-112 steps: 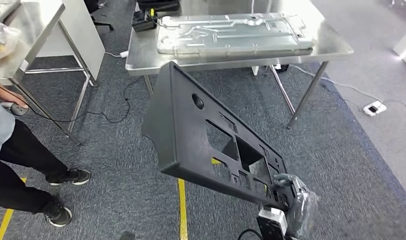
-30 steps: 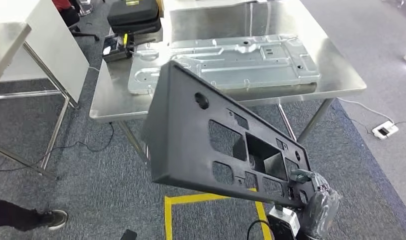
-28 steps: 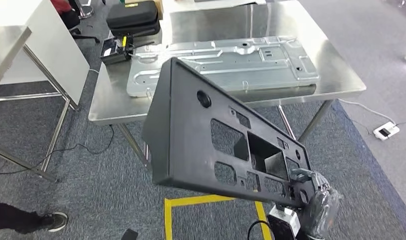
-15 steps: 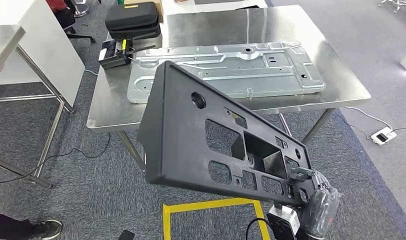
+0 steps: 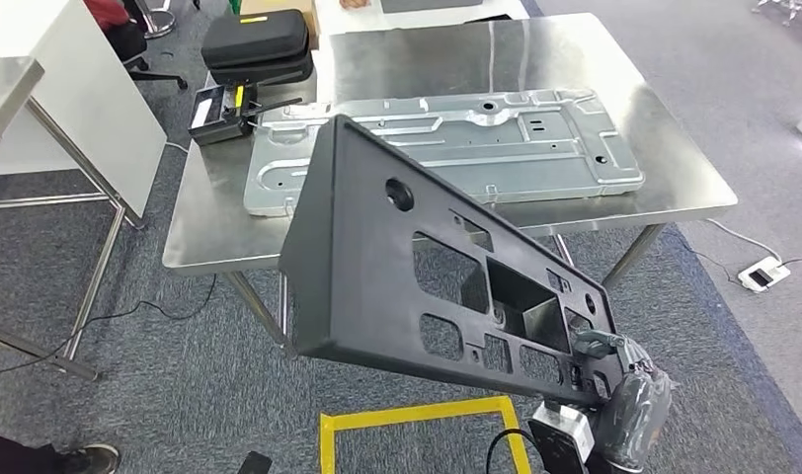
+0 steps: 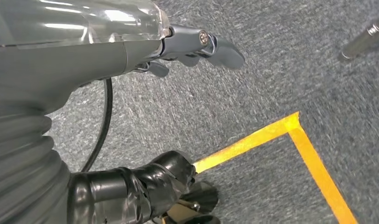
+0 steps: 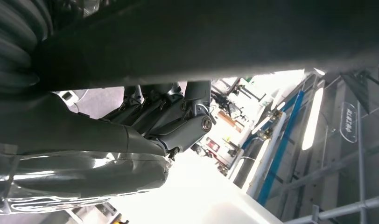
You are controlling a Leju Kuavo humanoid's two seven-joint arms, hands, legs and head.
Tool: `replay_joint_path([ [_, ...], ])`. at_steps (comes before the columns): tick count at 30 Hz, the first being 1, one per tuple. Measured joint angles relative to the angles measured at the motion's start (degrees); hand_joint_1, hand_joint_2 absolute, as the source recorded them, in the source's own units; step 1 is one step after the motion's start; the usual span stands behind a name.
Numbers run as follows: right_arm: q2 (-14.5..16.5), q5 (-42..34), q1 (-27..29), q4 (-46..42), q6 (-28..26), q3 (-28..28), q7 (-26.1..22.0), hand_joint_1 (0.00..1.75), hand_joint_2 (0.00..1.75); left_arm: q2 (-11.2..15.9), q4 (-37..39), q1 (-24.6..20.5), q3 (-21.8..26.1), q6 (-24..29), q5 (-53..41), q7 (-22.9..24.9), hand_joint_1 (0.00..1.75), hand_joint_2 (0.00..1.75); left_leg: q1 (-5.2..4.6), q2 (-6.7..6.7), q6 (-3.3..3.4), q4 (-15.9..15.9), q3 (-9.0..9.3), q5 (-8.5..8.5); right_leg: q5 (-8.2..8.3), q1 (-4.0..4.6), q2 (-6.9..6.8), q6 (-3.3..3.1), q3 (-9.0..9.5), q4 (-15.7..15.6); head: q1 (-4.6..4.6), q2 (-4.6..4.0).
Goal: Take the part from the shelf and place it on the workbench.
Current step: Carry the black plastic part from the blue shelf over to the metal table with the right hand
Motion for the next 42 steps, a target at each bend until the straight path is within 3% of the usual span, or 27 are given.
replay_joint_path([
  [1,0.0,0.0,0.0,0.0,0.0,0.0,0.0,1.75,1.75,0.0,0.0,0.0,0.0,0.0,0.0,0.0,0.00,1.75,0.07,0.04,-0.29,2.3,-1.00,-1.33,0.01,-0.19,-0.11,-0.31,0.22,-0.2,-0.02,-0.01],
  [3,0.0,0.0,-0.1,0.0,0.0,0.0,0.0,1.75,1.75,0.0,0.0,0.0,0.0,0.1,0.0,0.0,0.00,1.75,0.42,0.08,-0.76,9.7,-4.74,-4.77,-0.16,-0.17,-0.31,-0.68,0.41,-0.3,-0.04,-0.01],
  [4,0.0,0.0,-0.1,0.0,0.0,0.0,0.0,1.75,1.75,0.0,0.0,0.0,0.0,0.1,0.0,0.0,0.00,1.75,0.62,0.08,-0.95,13.2,-6.63,-5.81,-0.24,-0.16,-0.35,-0.73,0.46,-0.3,-0.03,-0.01],
  [5,0.0,0.0,0.0,0.0,0.0,0.0,0.0,1.75,1.75,0.0,0.0,0.1,0.0,0.1,0.0,0.0,0.00,1.75,0.80,0.09,-1.10,15.0,-7.83,-5.81,-0.33,-0.18,-0.34,-0.70,0.54,-0.3,-0.04,-0.01],
  [6,0.0,0.0,0.0,0.0,0.0,0.0,0.0,1.75,1.75,0.0,0.0,0.1,0.0,0.1,0.0,0.0,0.00,1.75,0.96,0.09,-1.22,14.5,-7.90,-4.59,-0.43,-0.23,-0.29,-0.60,0.68,-0.2,-0.04,0.00],
  [7,0.0,0.0,0.0,0.0,0.0,0.0,0.0,1.75,1.75,0.0,0.0,0.1,0.0,0.1,0.0,0.0,0.00,1.75,1.11,0.10,-1.28,11.7,-6.81,-2.40,-0.57,-0.31,-0.24,-0.44,0.92,-0.2,-0.04,0.00],
  [8,0.0,-0.1,0.0,0.0,0.0,0.0,0.0,1.75,1.75,0.0,0.0,0.1,0.0,0.1,0.0,0.0,0.00,1.75,1.24,0.11,-1.30,7.6,-5.06,-0.04,-0.76,-0.38,-0.20,-0.21,1.19,-0.2,-0.04,-0.01],
  [10,0.0,-0.1,-0.1,0.0,0.0,0.0,0.0,1.75,1.75,0.0,0.0,0.0,0.0,0.2,0.0,0.0,0.00,1.75,1.11,0.07,-1.16,0.9,-2.06,2.49,-1.07,-0.32,-0.14,0.42,1.49,-0.2,-0.04,-0.01],
  [11,0.0,-0.1,-0.1,0.0,0.0,0.0,0.0,1.75,1.75,0.0,0.0,-0.1,0.0,0.2,0.0,0.0,0.00,1.75,0.99,0.03,-0.98,-0.6,-1.45,2.65,-1.11,-0.23,-0.13,0.76,1.49,-0.2,-0.03,-0.01],
  [15,0.0,-0.1,-0.2,0.0,0.0,0.0,0.0,1.75,1.75,0.0,0.0,0.1,0.0,-0.2,0.0,-0.4,0.00,1.75,0.89,0.01,0.45,-1.3,-1.20,2.71,-1.68,-0.33,-0.19,2.00,1.16,0.5,0.01,0.00],
  [17,0.0,-0.1,-0.4,0.0,0.0,0.0,0.0,1.75,1.75,0.1,0.0,0.0,0.0,-0.8,0.0,-0.8,0.00,1.75,0.99,0.09,1.15,-1.7,-1.02,2.92,-4.54,-0.31,-0.29,2.23,-1.17,5.4,0.03,-0.01],
  [19,0.0,-0.1,-0.6,0.1,0.0,0.0,0.0,1.75,1.75,0.1,0.0,0.0,0.0,-1.5,0.0,-1.1,0.00,1.75,0.70,0.14,1.53,-1.7,-1.01,2.84,-7.82,-0.17,-0.30,2.22,-4.99,13.0,0.03,0.00],
  [20,0.0,-0.1,-0.6,0.2,0.0,0.0,0.0,1.75,1.75,0.1,0.0,0.0,0.0,-1.8,0.0,-1.2,0.00,1.75,0.52,0.13,1.64,-1.7,-0.98,2.78,-8.38,-0.13,-0.30,2.15,-6.36,15.5,0.02,0.01],
  [21,-0.1,-0.1,-0.6,0.3,0.0,0.0,0.0,1.75,1.75,0.1,0.0,0.0,0.0,-1.9,0.0,-1.3,0.00,1.75,0.33,0.10,1.74,-1.6,-0.92,2.70,-7.79,-0.07,-0.30,1.98,-6.78,16.0,0.02,0.00],
  [22,-0.1,-0.1,-0.6,0.4,0.0,0.0,0.0,1.75,1.75,0.1,0.0,0.0,0.0,-2.0,0.0,-1.4,0.00,1.75,0.16,0.04,1.80,-1.6,-0.80,2.61,-6.15,0.06,-0.30,1.67,-6.06,14.2,0.02,0.00],
  [24,-0.1,-0.1,-0.8,0.5,0.0,0.1,0.0,1.75,1.75,0.1,0.0,0.0,0.0,-2.1,0.0,-1.5,0.00,1.75,-0.14,-0.07,1.82,-1.4,-0.48,2.35,-2.05,0.56,-0.31,0.65,-2.48,6.5,0.02,-0.01],
  [25,-0.1,-0.1,-0.8,0.5,0.0,0.1,0.0,1.75,1.75,0.1,0.0,0.0,0.0,-2.1,0.0,-1.5,0.00,1.75,-0.28,-0.09,1.72,-1.3,-0.43,2.21,-0.82,0.82,-0.33,0.20,-0.95,3.1,0.02,0.00],
  [26,-0.1,-0.1,-0.9,0.5,0.0,0.1,0.0,1.75,1.75,0.1,0.0,0.0,0.0,-2.1,0.0,-1.6,0.00,1.75,-0.33,-0.07,1.56,-1.3,-0.44,2.13,-0.31,1.06,-0.35,-0.12,-0.06,1.0,0.01,0.00],
  [28,-0.2,-0.1,-1.0,0.5,0.0,0.1,0.0,1.75,1.75,0.1,0.0,0.0,0.0,-2.2,0.0,-1.6,0.00,1.75,-0.30,-0.02,1.12,-1.4,-0.49,2.11,-0.35,1.29,-0.33,-0.32,0.18,0.0,0.00,0.01],
  [31,-0.2,-0.1,-1.0,0.5,0.0,0.1,0.0,1.75,1.75,0.1,0.0,0.0,0.0,-2.2,0.0,-1.6,0.00,1.75,-0.28,0.06,0.30,0.4,-1.07,0.58,0.06,0.56,-0.47,-0.88,0.99,-1.1,-0.12,0.00],
  [34,-0.2,-0.1,-1.1,0.5,0.0,0.1,0.0,1.75,1.75,0.2,0.0,0.0,0.0,-2.2,0.0,-1.7,0.00,1.75,0.35,0.09,-0.73,10.3,-5.70,-4.39,0.09,0.31,-0.65,-1.30,1.39,-1.5,-0.32,0.00],
  [35,-0.2,-0.1,-1.1,0.5,0.0,0.1,0.0,1.75,1.75,0.2,0.0,0.1,0.0,-2.2,0.0,-1.7,0.00,1.75,0.63,0.09,-1.07,13.3,-7.27,-5.20,0.02,0.30,-0.65,-1.30,1.41,-1.5,-0.32,0.00],
  [36,-0.2,-0.1,-1.1,0.6,0.0,0.1,0.0,1.75,1.75,0.3,0.0,0.2,0.0,-2.3,0.0,-1.7,0.00,1.75,0.88,0.10,-1.34,14.4,-8.00,-4.92,-0.07,0.26,-0.61,-1.23,1.47,-1.5,-0.32,0.00],
  [37,-0.2,-0.1,-1.1,0.6,0.0,0.1,0.0,1.75,1.75,0.4,0.0,0.2,0.0,-2.3,0.0,-1.7,0.00,1.75,1.10,0.11,-1.57,13.3,-7.65,-3.51,-0.21,0.19,-0.54,-1.08,1.57,-1.4,-0.33,-0.01],
  [39,-0.2,-0.1,-1.1,0.6,0.0,0.1,0.0,1.75,1.75,0.5,0.0,0.2,0.0,-2.3,0.0,-1.7,0.00,1.75,1.41,0.13,-1.78,6.0,-4.35,0.73,-0.66,-0.02,-0.43,-0.60,1.86,-1.0,-0.32,-0.01],
  [40,-0.2,-0.1,-1.2,0.6,0.0,0.1,0.0,1.75,1.75,0.6,0.0,0.2,0.0,-2.3,0.0,-1.7,0.00,1.75,1.35,0.12,-1.72,2.4,-2.66,2.03,-0.93,-0.02,-0.39,-0.27,1.91,-0.7,-0.32,0.00],
  [42,-0.3,0.0,-1.2,0.6,0.0,0.1,0.0,1.75,1.75,0.6,0.0,0.1,0.0,-2.4,-0.1,-1.7,0.00,1.75,1.08,0.06,-1.21,-0.8,-1.22,2.44,-1.20,0.10,-0.37,0.42,1.81,-0.5,-0.30,0.01],
])
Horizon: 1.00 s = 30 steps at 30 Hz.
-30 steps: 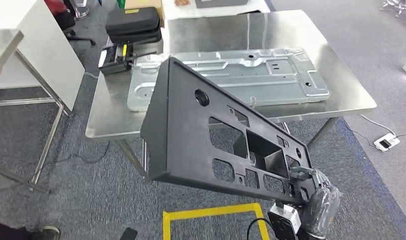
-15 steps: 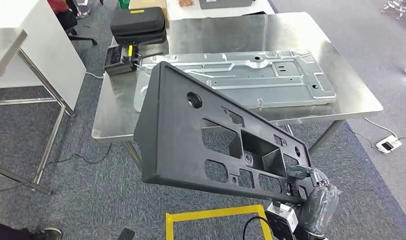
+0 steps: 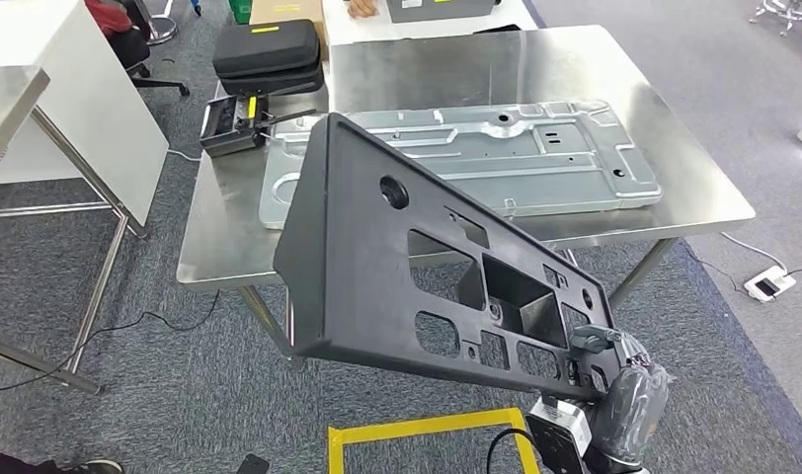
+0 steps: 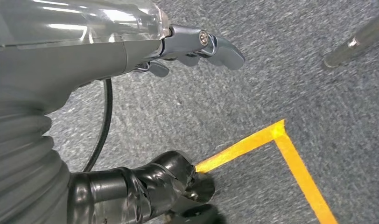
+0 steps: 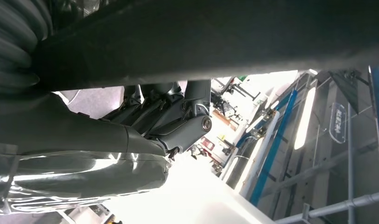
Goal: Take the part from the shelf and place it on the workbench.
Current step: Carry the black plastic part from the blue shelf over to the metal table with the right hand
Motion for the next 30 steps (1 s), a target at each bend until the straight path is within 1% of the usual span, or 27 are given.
replay_joint_path([
  [2,0.0,0.1,-0.1,0.0,0.0,0.0,0.0,1.75,1.75,0.0,0.0,0.1,0.0,-0.1,0.0,0.0,0.00,1.75,-0.13,-0.04,0.82,-0.2,0.03,-0.10,-0.03,0.06,0.02,0.63,-0.01,-0.1,0.01,0.00],
  [3,0.0,0.1,-0.1,0.0,0.0,0.0,0.0,1.75,1.75,0.0,0.0,0.1,0.0,-0.1,-0.1,0.0,0.00,1.75,-0.06,-0.03,1.23,-0.4,0.16,-0.03,-0.28,-0.02,0.01,0.90,-0.05,0.2,0.02,-0.01],
  [4,-0.1,0.2,-0.2,0.0,0.0,0.0,0.0,1.75,1.75,0.0,0.0,0.1,0.0,-0.1,-0.1,0.0,0.00,1.75,0.02,0.00,1.66,-0.6,0.32,0.03,-0.99,-0.09,0.01,1.13,-0.49,1.2,0.03,-0.01],
  [5,-0.1,0.3,-0.3,0.0,0.0,0.0,0.1,1.75,1.75,0.0,0.0,0.1,0.0,-0.1,-0.1,0.0,0.00,1.75,0.09,0.02,2.04,-0.8,0.49,0.08,-2.26,-0.15,0.00,1.33,-1.55,3.5,0.03,-0.01],
  [7,-0.2,0.6,-0.4,0.0,0.0,0.0,0.1,1.75,1.75,0.0,0.0,0.0,0.0,-0.1,-0.1,0.1,0.00,1.75,-0.03,0.06,2.52,-0.9,0.62,-0.06,-5.57,-0.19,0.00,1.54,-5.47,11.0,0.04,-0.01],
  [8,-0.3,0.7,-0.4,0.1,0.0,0.0,0.2,1.75,1.75,0.0,0.0,0.0,-0.1,-0.2,-0.2,0.1,0.00,1.75,-0.14,0.06,2.65,-0.8,0.65,-0.17,-6.61,-0.19,0.00,1.59,-7.48,14.5,0.04,-0.02],
  [9,-0.4,0.8,-0.4,0.2,0.0,0.0,0.3,1.75,1.75,0.0,0.0,0.0,-0.1,-0.2,-0.2,0.1,0.00,1.75,-0.26,0.04,2.72,-0.7,0.75,-0.31,-6.56,-0.20,0.00,1.56,-8.75,16.3,0.04,-0.01],
  [10,-0.4,0.8,-0.4,0.3,0.0,0.0,0.4,1.75,1.75,0.0,0.0,0.1,-0.1,-0.2,-0.2,0.1,0.00,1.75,-0.36,-0.02,2.75,-0.7,0.93,-0.49,-5.26,-0.17,0.00,1.41,-8.85,15.8,0.03,-0.01],
  [11,-0.5,0.8,-0.5,0.4,0.0,0.0,0.5,1.75,1.75,0.0,0.0,0.1,-0.1,-0.2,-0.2,0.1,0.00,1.75,-0.45,-0.09,2.72,-0.6,1.22,-0.73,-3.03,-0.11,0.00,1.13,-7.84,13.0,0.04,-0.01],
  [12,-0.6,0.9,-0.5,0.4,0.0,0.0,0.6,1.75,1.75,0.0,0.0,0.1,-0.1,-0.2,-0.2,0.1,0.00,1.75,-0.50,-0.15,2.63,-0.5,1.52,-1.00,-0.74,0.03,-0.01,0.73,-6.17,9.0,0.04,0.00],
  [13,-0.6,0.9,-0.6,0.5,0.0,0.0,0.6,1.75,1.75,-0.1,0.0,0.1,-0.1,-0.2,-0.2,0.1,0.00,1.75,-0.64,-0.17,2.46,-0.5,1.75,-1.27,0.87,0.24,-0.03,0.34,-4.55,5.3,0.03,-0.01],
  [14,-0.6,0.9,-0.7,0.5,0.0,0.0,0.6,1.75,1.75,-0.1,0.0,0.1,-0.1,-0.3,-0.2,0.1,0.00,1.75,-0.70,-0.16,2.27,-0.4,1.83,-1.47,1.62,0.47,-0.04,0.04,-3.32,2.7,0.03,-0.01],
  [15,-0.7,0.9,-0.8,0.5,0.0,0.0,0.7,1.75,1.75,-0.1,0.0,0.0,-0.1,-0.3,-0.2,0.1,0.00,1.75,-0.72,-0.13,2.01,-0.4,1.82,-1.60,1.63,0.68,-0.03,-0.16,-2.73,1.3,0.03,-0.01],
  [16,-0.7,0.9,-0.9,0.5,0.0,0.0,0.7,1.75,1.75,-0.1,0.0,0.0,-0.1,-0.3,-0.2,0.1,0.00,1.75,-0.75,-0.08,1.74,-0.5,1.83,-1.65,1.40,0.83,0.01,-0.25,-2.55,1.0,0.02,-0.01],
  [18,-0.7,0.9,-0.9,0.5,0.0,0.0,0.7,1.75,1.75,-0.1,0.0,0.0,-0.1,-0.3,-0.2,0.1,0.00,1.75,-0.74,-0.01,1.16,-0.6,2.08,-1.89,1.42,0.61,0.09,-0.54,-2.10,0.3,0.01,-0.01],
  [19,-0.7,0.9,-0.9,0.5,0.0,-0.1,0.8,1.75,1.75,-0.1,0.0,0.0,-0.1,-0.3,-0.2,0.1,0.00,1.75,-0.74,0.02,0.90,0.1,1.91,-2.48,1.46,0.39,0.05,-0.80,-1.69,-0.2,-0.07,0.00],
  [20,-0.7,0.9,-1.0,0.5,0.0,0.0,0.8,1.75,1.75,-0.1,0.0,-0.1,-0.1,-0.3,-0.2,0.1,0.00,1.75,-0.71,0.03,0.65,2.0,1.12,-3.60,1.49,0.16,-0.03,-1.05,-1.25,-0.6,-0.13,-0.01],
  [21,-0.7,0.9,-1.0,0.5,0.0,0.0,0.8,1.75,1.75,-0.1,0.0,-0.1,-0.1,-0.3,-0.2,0.1,0.00,1.75,-0.55,0.04,0.44,5.1,-0.39,-5.13,1.45,0.08,-0.14,-1.28,-0.89,-0.9,-0.20,-0.01],
  [22,-0.7,0.9,-1.1,0.5,0.0,0.0,0.9,1.75,1.75,-0.1,0.0,-0.1,-0.1,-0.3,-0.2,0.1,0.00,1.75,-0.44,0.05,0.21,9.0,-2.46,-6.74,1.32,0.08,-0.20,-1.46,-0.70,-0.9,-0.26,-0.01],
  [23,-0.7,0.9,-1.1,0.5,0.0,0.0,0.9,1.75,1.75,-0.1,0.0,-0.1,-0.1,-0.3,-0.2,0.1,0.00,1.75,-0.30,0.05,-0.01,12.7,-4.60,-7.80,1.17,0.10,-0.20,-1.53,-0.58,-0.9,-0.26,-0.01],
  [24,-0.7,0.9,-1.1,0.6,0.0,0.0,1.0,1.75,1.75,-0.1,0.0,0.0,-0.1,-0.3,-0.2,0.1,0.00,1.75,-0.19,0.06,-0.18,14.9,-6.12,-7.86,0.97,0.12,-0.15,-1.56,-0.44,-0.8,-0.27,-0.01],
  [25,-0.7,0.9,-1.1,0.7,0.0,0.0,1.0,1.75,1.75,-0.1,0.0,0.1,-0.1,-0.3,-0.2,0.1,0.00,1.75,-0.10,0.06,-0.30,14.9,-6.64,-6.71,0.73,0.12,-0.08,-1.50,-0.24,-0.7,-0.27,-0.02],
  [26,-0.7,0.9,-1.1,0.8,0.0,0.0,1.0,1.75,1.75,-0.1,0.0,0.1,-0.1,-0.3,-0.2,0.1,0.00,1.75,-0.03,0.07,-0.33,12.7,-6.05,-4.55,0.44,0.10,0.01,-1.40,0.03,-0.5,-0.28,-0.01],
  [27,-0.7,0.9,-1.1,0.8,0.0,0.0,1.0,1.75,1.75,0.0,0.0,0.2,-0.2,-0.3,-0.2,0.1,0.00,1.75,0.00,0.09,-0.27,8.8,-4.59,-2.02,0.10,0.07,0.07,-1.24,0.34,-0.4,-0.27,-0.02],
  [28,-0.7,0.8,-1.1,0.8,0.0,0.0,1.0,1.75,1.75,0.0,0.0,0.1,-0.2,-0.3,-0.2,0.2,0.00,1.75,-0.07,0.10,-0.15,5.1,-3.04,-0.28,-0.23,0.14,0.08,-0.99,0.56,-0.2,-0.26,-0.02],
  [29,-0.7,0.8,-1.2,0.8,0.0,0.0,1.1,1.75,1.75,0.0,0.0,0.1,-0.2,-0.3,-0.2,0.2,0.00,1.75,-0.17,0.09,0.05,2.2,-1.77,0.70,-0.50,0.21,0.10,-0.72,0.64,-0.1,-0.26,-0.01],
  [30,-0.7,0.8,-1.2,0.8,0.0,0.0,1.1,1.75,1.75,0.0,0.0,0.0,-0.2,-0.3,-0.2,0.2,0.00,1.75,-0.29,0.07,0.25,0.6,-1.11,0.93,-0.65,0.28,0.10,-0.44,0.62,0.0,-0.24,-0.01],
])
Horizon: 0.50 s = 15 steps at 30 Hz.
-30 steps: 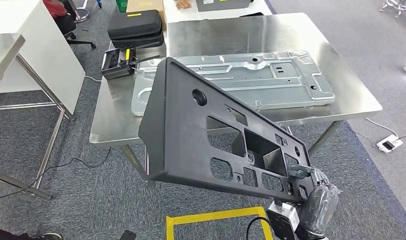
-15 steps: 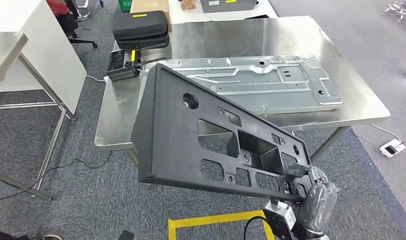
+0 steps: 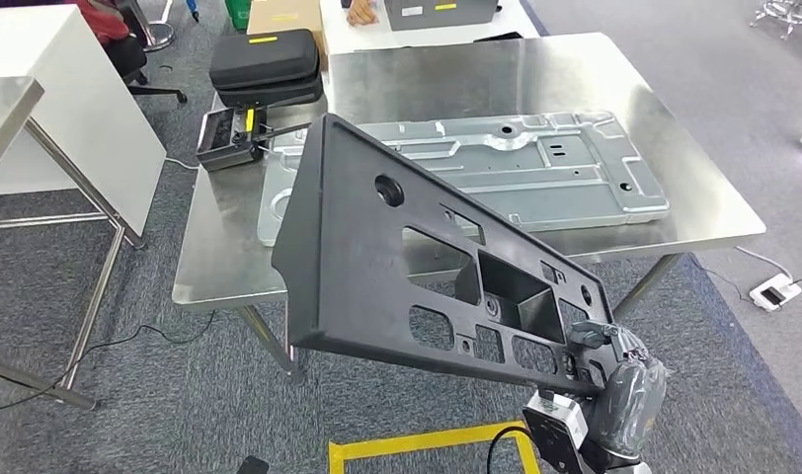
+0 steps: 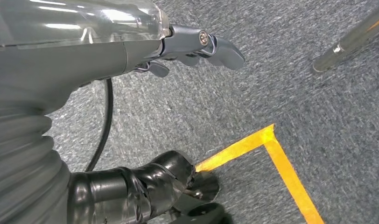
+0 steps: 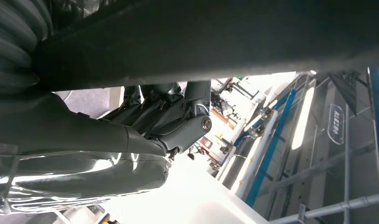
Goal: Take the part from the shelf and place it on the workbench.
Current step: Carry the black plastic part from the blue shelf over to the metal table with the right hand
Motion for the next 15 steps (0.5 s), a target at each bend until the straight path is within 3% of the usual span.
replay_joint_path([
  [3,0.0,-0.1,-0.1,0.0,0.0,0.0,0.0,1.75,1.75,0.0,0.0,0.1,0.0,0.0,0.0,0.0,0.00,1.75,-0.08,-0.07,0.88,-0.8,0.34,-0.18,-0.13,0.00,-0.01,0.88,0.00,-0.1,0.03,0.01],
  [5,0.0,-0.1,-0.1,0.0,0.0,0.0,0.0,1.75,1.75,0.0,0.0,0.0,0.0,0.0,0.0,0.0,0.00,1.75,0.13,-0.04,1.66,-1.4,0.73,0.02,-1.48,-0.10,-0.05,1.41,-0.74,1.9,0.03,0.01],
  [8,-0.2,-0.2,-0.2,0.1,0.0,0.0,0.1,1.75,1.75,0.0,0.0,-0.1,0.0,-0.1,0.0,0.0,0.00,1.75,0.11,0.02,2.35,-1.6,0.95,-0.11,-6.17,-0.18,-0.07,1.91,-6.16,12.2,0.03,0.01],
  [9,-0.3,-0.3,-0.2,0.2,0.0,0.0,0.1,1.75,1.75,0.0,0.0,-0.1,0.0,-0.1,0.0,0.0,0.00,1.75,0.07,0.02,2.41,-1.6,0.98,-0.20,-6.80,-0.19,-0.07,2.00,-7.90,15.1,0.03,0.01],
  [10,-0.3,-0.3,-0.2,0.2,0.0,0.0,0.1,1.75,1.75,0.0,0.0,-0.1,0.0,-0.1,0.0,0.0,0.00,1.75,0.04,-0.01,2.41,-1.5,1.05,-0.32,-6.28,-0.19,-0.07,2.01,-8.71,16.0,0.03,0.01],
  [11,-0.4,-0.4,-0.2,0.3,0.0,0.0,0.1,1.75,1.75,0.0,0.0,-0.1,0.0,-0.2,0.0,0.0,0.00,1.75,0.04,-0.06,2.35,-1.4,1.18,-0.47,-4.62,-0.19,-0.08,1.95,-8.35,14.6,0.04,0.01],
  [13,-0.4,-0.5,-0.3,0.3,0.0,0.0,0.1,1.75,1.75,0.0,0.0,-0.1,0.0,-0.2,0.0,0.0,0.00,1.75,0.00,-0.16,2.09,-1.2,1.55,-0.89,-0.35,-0.14,-0.08,1.60,-5.17,7.3,0.05,0.01],
  [15,-0.4,-0.6,-0.4,0.3,0.0,0.0,0.1,1.75,1.75,0.0,0.0,-0.1,0.0,-0.1,0.0,0.0,0.00,1.75,-0.21,-0.20,1.64,-0.9,1.65,-1.28,1.54,0.10,-0.02,1.17,-2.79,1.7,0.03,0.01],
])
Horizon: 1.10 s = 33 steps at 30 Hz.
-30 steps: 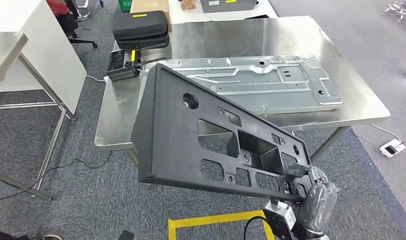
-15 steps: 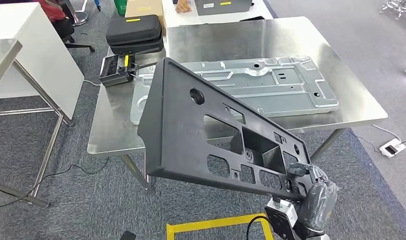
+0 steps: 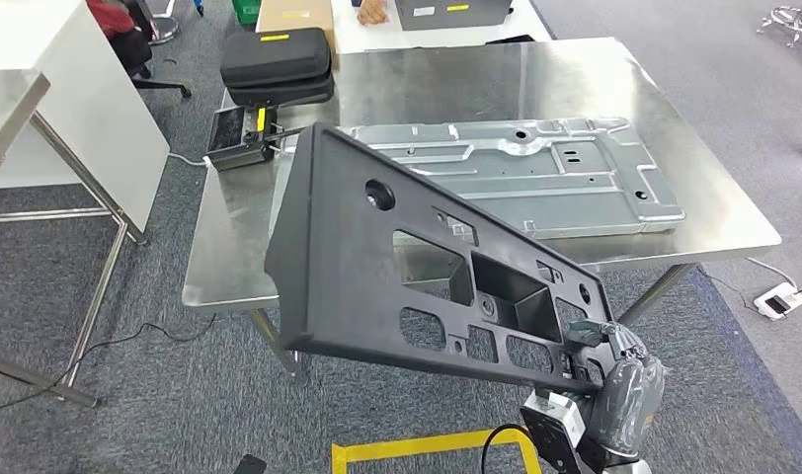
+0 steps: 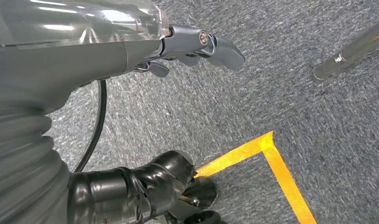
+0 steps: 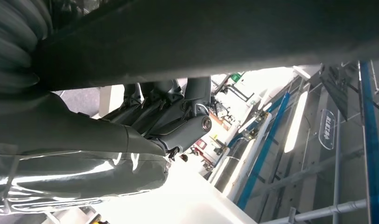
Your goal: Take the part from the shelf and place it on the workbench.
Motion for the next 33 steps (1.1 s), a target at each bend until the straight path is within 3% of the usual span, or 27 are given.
replay_joint_path([
  [3,0.0,-0.2,0.0,0.1,0.0,0.0,0.0,1.75,1.75,0.0,0.0,0.0,0.0,0.1,0.0,0.2,0.00,1.75,-0.10,0.03,-0.83,-0.1,-0.02,-0.22,-0.02,0.14,0.11,-0.68,0.33,-1.2,-0.03,0.00],
  [5,0.0,-0.2,-0.1,0.1,0.0,0.0,0.0,1.75,1.75,0.0,0.0,0.0,0.0,0.1,-0.1,0.2,0.00,1.75,-0.07,0.10,-1.38,1.5,-0.55,-1.48,0.10,-0.17,0.04,-1.41,0.70,-1.6,-0.04,0.00],
  [8,0.0,-0.2,-0.1,0.1,0.0,0.0,0.0,1.75,1.75,0.0,0.0,0.0,0.0,0.2,-0.1,0.3,0.00,1.75,0.12,0.15,-1.91,11.2,-5.06,-6.36,0.02,-0.25,-0.13,-2.11,0.97,-1.9,-0.06,0.00],
  [9,0.0,-0.2,-0.1,0.1,0.0,0.0,0.0,1.75,1.75,0.0,0.0,0.0,0.0,0.2,-0.1,0.3,0.00,1.75,0.20,0.15,-2.03,14.5,-6.79,-7.34,-0.05,-0.21,-0.13,-2.18,1.01,-1.8,-0.05,0.00],
  [10,0.0,-0.2,-0.1,0.1,0.0,0.0,0.0,1.75,1.75,0.0,0.0,0.1,0.0,0.2,-0.2,0.3,0.00,1.75,0.25,0.16,-2.10,16.0,-7.76,-7.26,-0.15,-0.18,-0.11,-2.21,1.10,-1.8,-0.05,0.00],
  [11,0.0,-0.2,-0.1,0.1,0.0,-0.1,0.0,1.75,1.75,0.0,0.0,0.1,0.0,0.2,-0.2,0.3,0.00,1.75,0.28,0.16,-2.09,15.3,-7.62,-5.99,-0.28,-0.17,-0.07,-2.17,1.29,-1.8,-0.06,0.00],
  [13,-0.1,-0.2,-0.2,0.1,0.0,-0.1,0.0,1.75,1.75,0.1,0.0,0.1,0.0,0.1,-0.3,0.3,0.00,1.75,0.31,0.17,-1.80,8.3,-4.59,-1.56,-0.67,-0.17,0.01,-1.94,1.89,-1.8,-0.06,-0.01],
  [15,-0.1,-0.2,-0.2,0.1,0.0,-0.2,0.1,1.75,1.75,0.1,0.0,-0.1,0.0,0.1,-0.3,0.2,0.00,1.75,0.09,0.17,-1.39,1.8,-1.58,0.69,-1.03,-0.02,0.03,-1.50,2.22,-1.7,-0.05,-0.01],
  [19,-0.1,-0.2,-0.3,0.1,0.0,-0.2,0.3,1.75,1.75,0.1,0.0,0.1,0.0,0.1,-0.4,0.3,0.00,1.75,-0.05,0.17,-0.46,-0.3,-0.59,0.57,-1.35,0.00,-0.02,-0.28,2.19,-1.6,-0.04,0.00],
  [21,-0.3,-0.2,-0.4,0.1,0.0,-0.3,0.5,1.75,1.75,0.1,0.0,0.1,0.0,0.1,-0.5,0.3,0.00,1.75,0.19,0.23,0.26,-0.9,-0.10,0.72,-2.89,-0.10,-0.04,0.28,1.11,0.9,0.00,-0.01],
  [24,-0.4,-0.2,-0.5,0.2,0.0,-0.4,0.7,1.75,1.75,0.1,0.0,0.0,0.0,0.2,-0.5,0.3,0.00,1.75,0.22,0.28,0.85,-1.0,0.21,0.50,-7.36,-0.23,-0.05,0.74,-4.82,11.8,0.02,0.00],
  [25,-0.4,-0.2,-0.5,0.2,0.0,-0.4,0.7,1.75,1.75,0.1,0.0,0.0,0.0,0.2,-0.5,0.3,0.00,1.75,0.20,0.27,0.88,-0.9,0.30,0.33,-7.63,-0.24,-0.05,0.79,-6.45,14.2,0.02,0.00],
  [26,-0.4,-0.2,-0.4,0.3,0.0,-0.5,0.7,1.75,1.75,0.1,0.0,0.1,0.0,0.1,-0.5,0.3,0.00,1.75,0.19,0.24,0.84,-0.8,0.47,0.13,-6.67,-0.24,-0.06,0.77,-7.00,14.4,0.02,0.00],
  [28,-0.5,-0.2,-0.5,0.3,0.0,-0.6,0.7,1.75,1.75,0.1,0.0,0.1,0.0,0.1,-0.5,0.3,0.00,1.75,0.19,0.15,0.59,-0.7,1.10,-0.43,-2.05,-0.22,-0.06,0.48,-4.60,8.1,0.03,0.00],
  [30,-0.5,-0.2,-0.5,0.3,0.0,-0.7,0.7,1.75,1.75,0.1,0.0,0.1,0.0,0.1,-0.5,0.3,0.00,1.75,0.03,0.10,0.13,-0.5,1.55,-1.02,0.71,0.02,-0.04,0.00,-1.33,1.1,0.04,-0.01],
  [31,-0.5,-0.2,-0.6,0.3,0.0,-0.7,0.7,1.75,1.75,0.1,0.0,0.1,0.0,0.1,-0.5,0.3,0.00,1.75,-0.05,0.10,-0.14,-0.5,1.64,-1.23,0.92,0.16,-0.01,-0.21,-0.53,-0.6,0.03,0.00],
  [33,-0.5,-0.3,-0.6,0.4,0.0,-0.8,0.7,1.75,1.75,0.1,0.0,0.0,0.0,0.1,-0.5,0.3,0.00,1.75,-0.15,0.11,-0.68,-0.6,1.79,-1.46,0.53,0.31,0.11,-0.64,-0.28,-1.1,0.01,0.01],
])
